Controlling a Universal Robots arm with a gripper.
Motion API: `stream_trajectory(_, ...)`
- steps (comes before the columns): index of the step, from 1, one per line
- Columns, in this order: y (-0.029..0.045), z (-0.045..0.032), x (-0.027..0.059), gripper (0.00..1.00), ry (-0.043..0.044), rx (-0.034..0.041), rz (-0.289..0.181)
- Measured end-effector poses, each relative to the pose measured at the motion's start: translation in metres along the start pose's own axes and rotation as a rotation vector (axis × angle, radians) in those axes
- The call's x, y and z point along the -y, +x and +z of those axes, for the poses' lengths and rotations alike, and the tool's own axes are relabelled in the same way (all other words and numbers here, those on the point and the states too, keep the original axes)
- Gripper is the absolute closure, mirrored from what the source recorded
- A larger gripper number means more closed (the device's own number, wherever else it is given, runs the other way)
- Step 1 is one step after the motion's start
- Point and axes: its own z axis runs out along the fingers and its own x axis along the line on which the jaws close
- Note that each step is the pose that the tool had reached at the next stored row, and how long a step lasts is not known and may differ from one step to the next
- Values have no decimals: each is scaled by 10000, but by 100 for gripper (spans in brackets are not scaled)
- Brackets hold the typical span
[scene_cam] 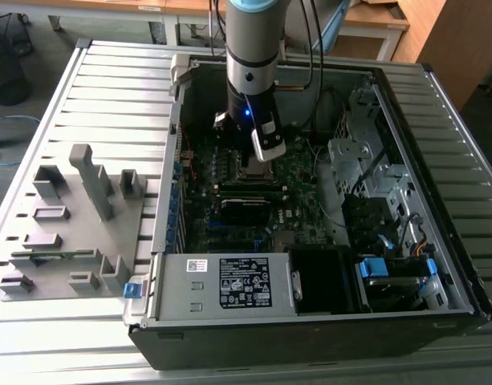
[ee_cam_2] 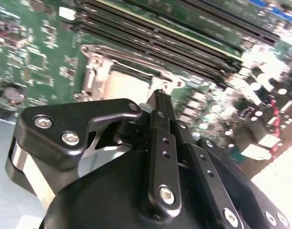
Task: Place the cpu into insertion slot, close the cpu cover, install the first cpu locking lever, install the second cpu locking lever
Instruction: 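Install the second cpu locking lever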
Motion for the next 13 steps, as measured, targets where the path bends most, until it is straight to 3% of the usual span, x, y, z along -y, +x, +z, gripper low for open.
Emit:
stream_trajectory(2,-54,4,-14,90,6,5,15)
stream_trajectory(6,-59,19,-79,90,9,7,20)
stream_trajectory(13,-142,40,-172,90,19,7,19)
